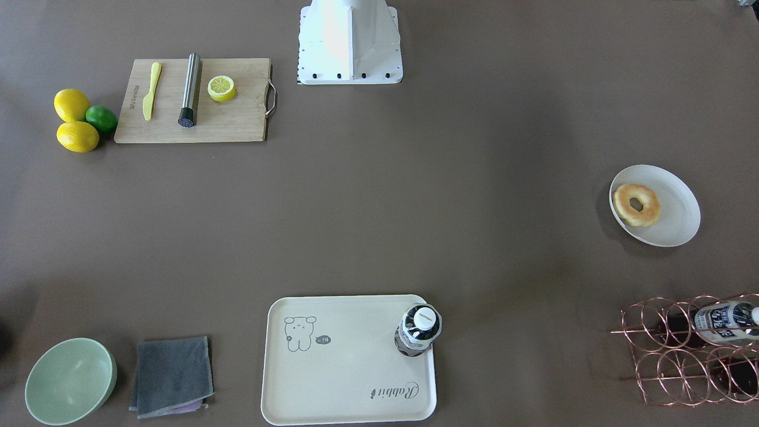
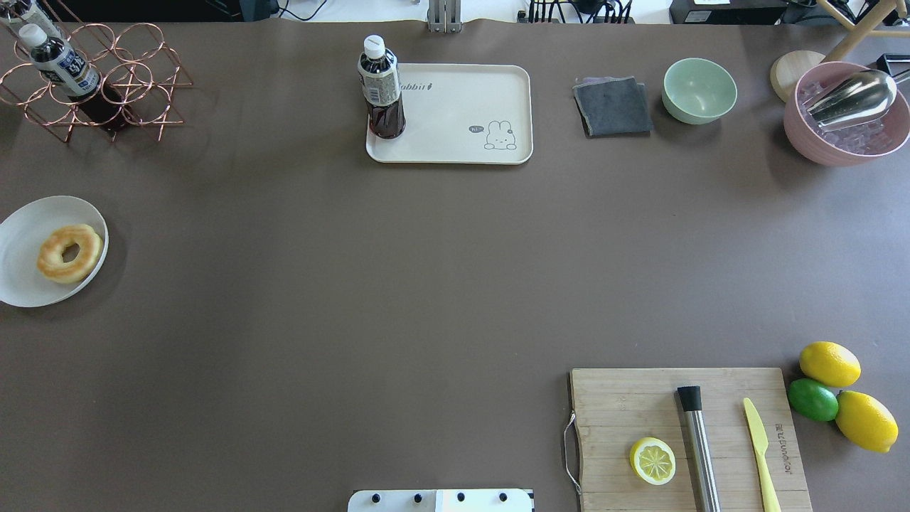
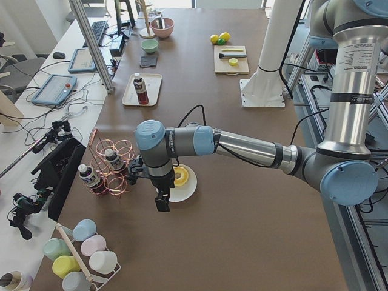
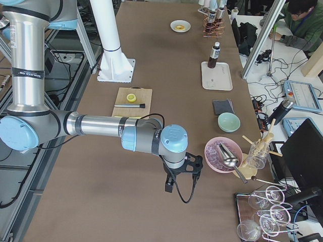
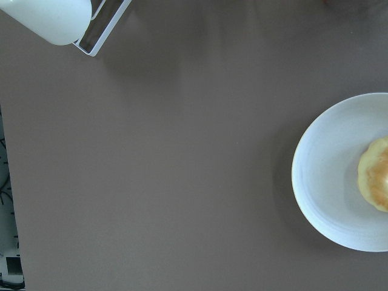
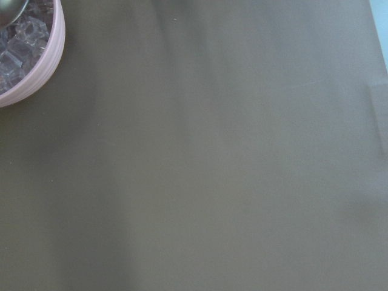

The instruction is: Place donut on tray

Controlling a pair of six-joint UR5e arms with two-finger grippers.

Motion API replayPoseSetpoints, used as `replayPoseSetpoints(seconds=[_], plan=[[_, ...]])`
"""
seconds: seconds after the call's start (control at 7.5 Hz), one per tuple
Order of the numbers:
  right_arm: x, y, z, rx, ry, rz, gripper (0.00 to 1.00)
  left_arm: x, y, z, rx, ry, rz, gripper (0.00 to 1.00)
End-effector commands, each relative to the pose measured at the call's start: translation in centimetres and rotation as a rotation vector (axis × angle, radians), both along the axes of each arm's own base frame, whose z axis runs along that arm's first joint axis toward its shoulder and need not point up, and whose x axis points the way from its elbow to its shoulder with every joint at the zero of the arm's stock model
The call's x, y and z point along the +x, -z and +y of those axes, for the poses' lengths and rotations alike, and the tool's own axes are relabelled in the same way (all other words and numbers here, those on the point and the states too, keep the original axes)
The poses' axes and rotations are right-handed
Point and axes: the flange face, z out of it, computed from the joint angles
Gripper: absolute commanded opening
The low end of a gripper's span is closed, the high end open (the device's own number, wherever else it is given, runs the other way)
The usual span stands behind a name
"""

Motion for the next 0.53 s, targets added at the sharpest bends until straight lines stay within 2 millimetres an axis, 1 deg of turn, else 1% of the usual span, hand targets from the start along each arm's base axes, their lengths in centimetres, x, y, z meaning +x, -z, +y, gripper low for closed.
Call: replayPoseSetpoints(seconds=[0.0,0.13,0.27,0.4], plan=[[-0.1,-0.5,0.1,-0.009,0.004,0.004,1.0,-0.7,0.0,-0.1,0.047,0.012,0.002,0.98],[-0.1,-0.4,0.1,-0.01,-0.001,-0.001,1.0,-0.7,0.0,0.2,0.051,0.017,0.009,0.98],[-0.2,0.1,0.0,-0.002,-0.003,-0.005,1.0,-0.2,-0.3,1.0,0.054,0.02,0.071,0.98],[-0.4,1.3,-0.4,0.024,-0.002,-0.026,1.0,-0.1,-0.2,0.6,0.115,0.022,0.083,0.98]])
